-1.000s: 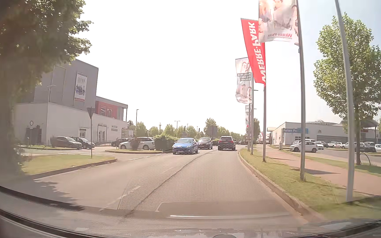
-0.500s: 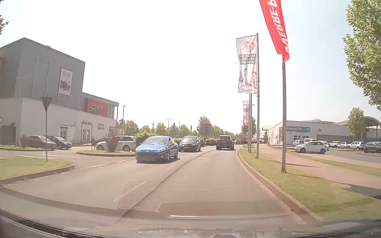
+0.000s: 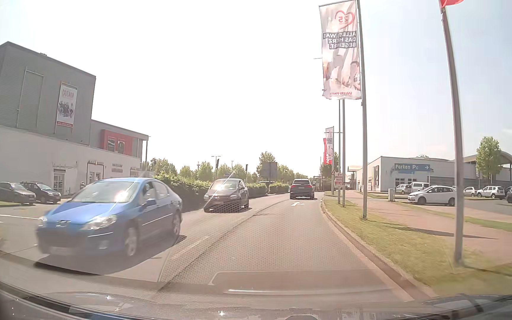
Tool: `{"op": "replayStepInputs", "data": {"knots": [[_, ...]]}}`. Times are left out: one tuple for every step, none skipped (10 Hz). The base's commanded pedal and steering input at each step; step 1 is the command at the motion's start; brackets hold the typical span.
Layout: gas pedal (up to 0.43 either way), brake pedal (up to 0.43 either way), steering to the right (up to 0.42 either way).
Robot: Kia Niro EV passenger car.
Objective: Follow the waypoints while adhering to traffic rules and regulations
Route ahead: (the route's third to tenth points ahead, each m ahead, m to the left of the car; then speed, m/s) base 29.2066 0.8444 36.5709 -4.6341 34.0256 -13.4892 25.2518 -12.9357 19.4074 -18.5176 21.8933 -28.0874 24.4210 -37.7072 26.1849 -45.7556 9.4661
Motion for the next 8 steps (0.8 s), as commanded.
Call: {"op": "replayStepInputs", "data": {"knots": [[0.0,0.006,0.017],[0.0,0.012,0.017],[0.0,0.03,0.017],[0.0,0.043,0.017],[0.0,0.049,0.017],[0.0,0.055,0.017],[0.0,0.055,0.017],[0.0,0.061,0.015]]}}
